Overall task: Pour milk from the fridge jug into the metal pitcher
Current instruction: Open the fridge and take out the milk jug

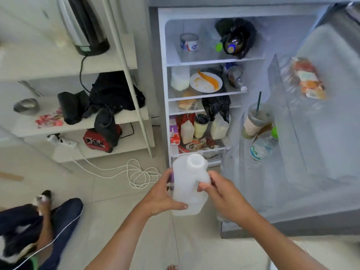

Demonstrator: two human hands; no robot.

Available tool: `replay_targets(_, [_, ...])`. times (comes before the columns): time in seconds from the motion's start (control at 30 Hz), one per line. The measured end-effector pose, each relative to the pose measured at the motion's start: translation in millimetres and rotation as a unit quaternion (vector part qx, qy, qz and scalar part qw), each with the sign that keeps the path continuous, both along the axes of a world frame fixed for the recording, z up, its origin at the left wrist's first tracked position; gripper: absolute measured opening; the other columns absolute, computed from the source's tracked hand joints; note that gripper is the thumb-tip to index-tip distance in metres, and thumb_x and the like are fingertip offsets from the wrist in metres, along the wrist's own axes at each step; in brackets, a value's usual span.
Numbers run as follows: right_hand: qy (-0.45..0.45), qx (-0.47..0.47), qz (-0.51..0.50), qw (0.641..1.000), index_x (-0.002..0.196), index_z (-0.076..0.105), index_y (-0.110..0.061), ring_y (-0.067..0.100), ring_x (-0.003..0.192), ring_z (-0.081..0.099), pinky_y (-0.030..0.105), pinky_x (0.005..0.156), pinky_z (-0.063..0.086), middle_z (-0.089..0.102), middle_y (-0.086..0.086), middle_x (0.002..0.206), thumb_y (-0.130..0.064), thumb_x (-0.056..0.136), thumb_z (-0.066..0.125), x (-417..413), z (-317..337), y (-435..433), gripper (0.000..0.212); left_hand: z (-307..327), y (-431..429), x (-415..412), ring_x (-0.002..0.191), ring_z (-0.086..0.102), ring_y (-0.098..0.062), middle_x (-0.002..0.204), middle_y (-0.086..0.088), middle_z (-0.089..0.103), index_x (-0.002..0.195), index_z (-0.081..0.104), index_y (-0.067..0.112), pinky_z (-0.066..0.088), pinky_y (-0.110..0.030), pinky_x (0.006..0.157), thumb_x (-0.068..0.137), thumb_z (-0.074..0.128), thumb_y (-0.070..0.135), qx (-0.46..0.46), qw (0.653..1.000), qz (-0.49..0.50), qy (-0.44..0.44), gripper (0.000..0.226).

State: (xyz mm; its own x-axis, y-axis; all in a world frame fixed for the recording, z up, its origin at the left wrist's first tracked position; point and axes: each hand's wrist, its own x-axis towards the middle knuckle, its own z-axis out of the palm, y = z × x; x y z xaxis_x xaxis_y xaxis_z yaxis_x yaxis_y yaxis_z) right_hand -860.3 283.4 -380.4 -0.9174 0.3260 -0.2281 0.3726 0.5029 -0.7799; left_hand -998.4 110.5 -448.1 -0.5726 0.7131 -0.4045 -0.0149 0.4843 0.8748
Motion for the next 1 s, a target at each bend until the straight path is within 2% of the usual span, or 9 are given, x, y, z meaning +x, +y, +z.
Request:
replay_targets(0.1, [0.023, 0.001, 0.013, 1.0, 0.094, 0.058, -0.025, 0.004, 0.085, 0.057, 0.017, 0.069, 0.047, 0.062, -0.012, 0.093, -0.036, 0.1, 0.049, -4, 46, -6, 0.015, 45, -12, 7, 0.12, 0.056, -0.009, 0.128, 0.016, 0.056, 0.121, 0.04, 0.054, 0.053, -0.036, 0.1, 0.049, 0.095, 0.029, 0.027, 0.998, 0.041, 0.026, 0.095])
replay_targets(0.2, [0.044, 0.029, 0.037, 0.998, 0.094, 0.057, -0.023, 0.009, 0.082, 0.058, 0.018, 0.065, 0.046, 0.062, -0.009, 0.09, -0.036, 0.1, 0.048, -8, 86, -15, 0.017, 83, -21, 18, 0.123, 0.055, -0.009, 0.132, 0.015, 0.055, 0.127, 0.038, 0.053, 0.052, -0.042, 0.102, 0.047, 0.096, 0.032, 0.048, 0.994, 0.083, 0.055, 0.101])
replay_targets(0.33, [0.091, 0.088, 0.05, 0.991, 0.093, 0.054, -0.021, 0.004, 0.072, 0.051, 0.02, 0.06, 0.041, 0.058, -0.008, 0.084, -0.039, 0.101, 0.044, -1, 142, -21, 0.022, 134, -30, 36, 0.118, 0.058, -0.009, 0.126, 0.016, 0.059, 0.125, 0.042, 0.05, 0.054, -0.044, 0.099, 0.045, 0.096, 0.034, 0.082, 0.983, 0.136, 0.091, 0.098])
replay_targets(0.43, [0.126, 0.131, 0.053, 0.982, 0.091, 0.051, -0.022, 0.004, 0.066, 0.047, 0.02, 0.055, 0.034, 0.054, -0.01, 0.079, -0.041, 0.102, 0.044, 7, 184, -20, 0.023, 169, -30, 47, 0.11, 0.064, -0.013, 0.117, 0.019, 0.065, 0.122, 0.048, 0.05, 0.058, -0.04, 0.09, 0.048, 0.097, 0.029, 0.119, 0.974, 0.15, 0.124, 0.091])
replay_targets(0.53, [0.155, 0.155, 0.055, 0.974, 0.091, 0.053, -0.018, 0.005, 0.067, 0.048, 0.023, 0.057, 0.035, 0.056, -0.009, 0.08, -0.041, 0.1, 0.046, 17, 224, -15, 0.026, 204, -23, 60, 0.103, 0.068, -0.008, 0.11, 0.021, 0.067, 0.122, 0.051, 0.038, 0.06, -0.03, 0.08, 0.05, 0.096, 0.02, 0.162, 0.963, 0.158, 0.143, 0.087])
replay_targets(0.63, [0.175, 0.182, 0.071, 0.965, 0.095, 0.058, -0.021, 0.01, 0.075, 0.058, 0.033, 0.068, 0.05, 0.063, -0.008, 0.086, -0.047, 0.097, 0.048, 27, 253, -5, 0.028, 229, -13, 72, 0.101, 0.066, 0.003, 0.109, 0.027, 0.066, 0.122, 0.05, 0.035, 0.057, -0.019, 0.075, 0.05, 0.093, 0.016, 0.191, 0.955, 0.168, 0.155, 0.086])
replay_targets(0.73, [0.198, 0.265, 0.105, 0.938, 0.11, 0.063, -0.026, 0.009, 0.095, 0.061, 0.037, 0.082, 0.053, 0.065, -0.013, 0.107, -0.055, 0.093, 0.041, 46, 280, 18, 0.04, 239, -8, 77, 0.101, 0.064, 0.007, 0.112, 0.022, 0.065, 0.12, 0.05, 0.038, 0.055, -0.015, 0.075, 0.051, 0.096, 0.012, 0.201, 0.948, 0.18, 0.171, 0.087])
replay_targets(0.83, [0.155, 0.348, 0.125, 0.916, 0.134, 0.05, -0.035, 0.005, 0.124, 0.05, 0.037, 0.101, 0.047, 0.051, -0.019, 0.137, -0.063, 0.092, 0.034, 77, 303, 55, 0.054, 247, -4, 82, 0.1, 0.063, 0.01, 0.118, 0.012, 0.063, 0.12, 0.05, 0.033, 0.053, -0.01, 0.074, 0.058, 0.095, -0.001, 0.21, 0.942, 0.185, 0.186, 0.084])
replay_targets(1.0, [0.027, 0.398, 0.151, 0.904, 0.143, 0.038, -0.042, 0.0, 0.14, 0.031, 0.03, 0.116, 0.024, 0.037, -0.022, 0.15, -0.068, 0.091, 0.03, 112, 292, 97, 0.059, 251, 2, 81, 0.098, 0.061, 0.012, 0.116, 0.011, 0.062, 0.12, 0.051, 0.029, 0.053, -0.01, 0.072, 0.059, 0.095, 0.003, 0.205, 0.937, 0.198, 0.202, 0.079])
